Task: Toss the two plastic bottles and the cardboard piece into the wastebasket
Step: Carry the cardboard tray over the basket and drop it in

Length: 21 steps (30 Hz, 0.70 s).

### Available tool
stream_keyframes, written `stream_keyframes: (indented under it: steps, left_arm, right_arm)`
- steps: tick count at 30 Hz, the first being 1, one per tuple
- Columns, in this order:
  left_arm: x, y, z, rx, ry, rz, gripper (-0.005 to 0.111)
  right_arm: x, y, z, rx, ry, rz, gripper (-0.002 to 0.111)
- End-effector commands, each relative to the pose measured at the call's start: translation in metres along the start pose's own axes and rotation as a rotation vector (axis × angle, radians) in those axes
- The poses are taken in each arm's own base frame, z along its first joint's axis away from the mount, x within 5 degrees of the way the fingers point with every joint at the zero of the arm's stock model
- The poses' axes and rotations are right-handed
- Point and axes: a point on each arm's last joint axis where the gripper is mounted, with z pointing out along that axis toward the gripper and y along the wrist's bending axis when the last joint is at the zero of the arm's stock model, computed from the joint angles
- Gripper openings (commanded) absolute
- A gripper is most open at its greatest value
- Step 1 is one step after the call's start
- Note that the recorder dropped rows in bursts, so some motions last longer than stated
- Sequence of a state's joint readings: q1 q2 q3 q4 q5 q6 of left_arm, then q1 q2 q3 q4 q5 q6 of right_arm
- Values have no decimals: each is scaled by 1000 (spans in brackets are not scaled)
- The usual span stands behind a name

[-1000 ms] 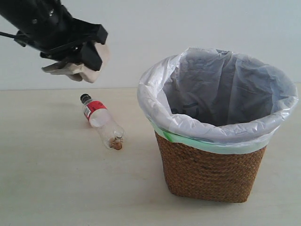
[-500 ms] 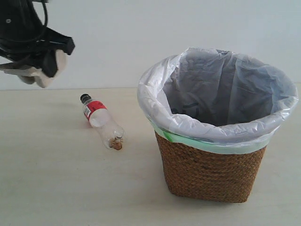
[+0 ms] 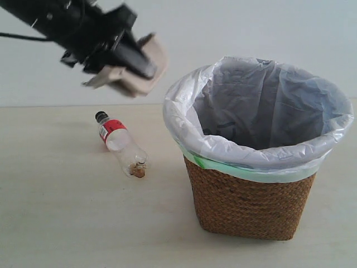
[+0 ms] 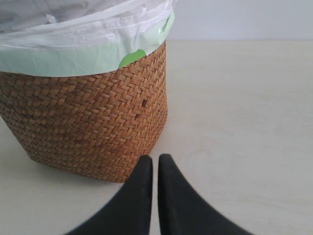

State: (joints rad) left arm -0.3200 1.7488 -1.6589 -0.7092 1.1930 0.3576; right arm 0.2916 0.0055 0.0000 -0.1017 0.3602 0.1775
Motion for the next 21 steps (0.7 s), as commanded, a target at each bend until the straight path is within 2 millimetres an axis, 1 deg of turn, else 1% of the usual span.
stream_keyframes:
  steps: [1, 2, 4, 7, 9, 10, 11, 12, 14, 17, 18, 19, 20, 21]
  left_arm:
    - [-20, -44, -26, 299, -197, 106, 4]
    - [-20, -45, -29, 283, -182, 113, 4]
    - [-20, -38, -34, 201, -160, 97, 4]
    - [-14, -13, -36, -23, -91, 14, 4]
    - [-6, 11, -37, -257, -26, -62, 4]
    - [3, 37, -41, -526, 31, -106, 4]
    - [8, 49, -43, -642, 50, -143, 4]
    - [16, 64, -45, -795, 78, -178, 4]
    - [22, 74, -45, -883, 115, -164, 4]
    - [25, 78, -41, -895, 139, -159, 4]
    - [25, 79, -38, -878, 145, -169, 4]
    - [25, 76, -31, -807, 156, -173, 4]
    - [25, 69, -23, -687, 163, -156, 4]
    - [12, 40, -9, -310, 65, -87, 4]
  right_arm:
    - [0, 0, 0, 4, -9, -6, 0]
    - [0, 0, 0, 4, -9, -6, 0]
    - [0, 0, 0, 4, -9, -6, 0]
    - [0, 0, 0, 4, -9, -6, 0]
    - [0, 0, 0, 4, -9, -6, 0]
    - [0, 0, 0, 4, -9, -6, 0]
    - [0, 0, 0, 4, -9, -6, 0]
    - [0, 0, 0, 4, -9, -6, 0]
    - [0, 0, 0, 4, -9, -6, 0]
    - [0, 0, 0, 4, -9, -6, 0]
    - [0, 0, 0, 4, -9, -6, 0]
    - [0, 0, 0, 4, -9, -6, 0]
    - [0, 0, 0, 4, -9, -6, 0]
    - [0, 0, 0, 4, -9, -6, 0]
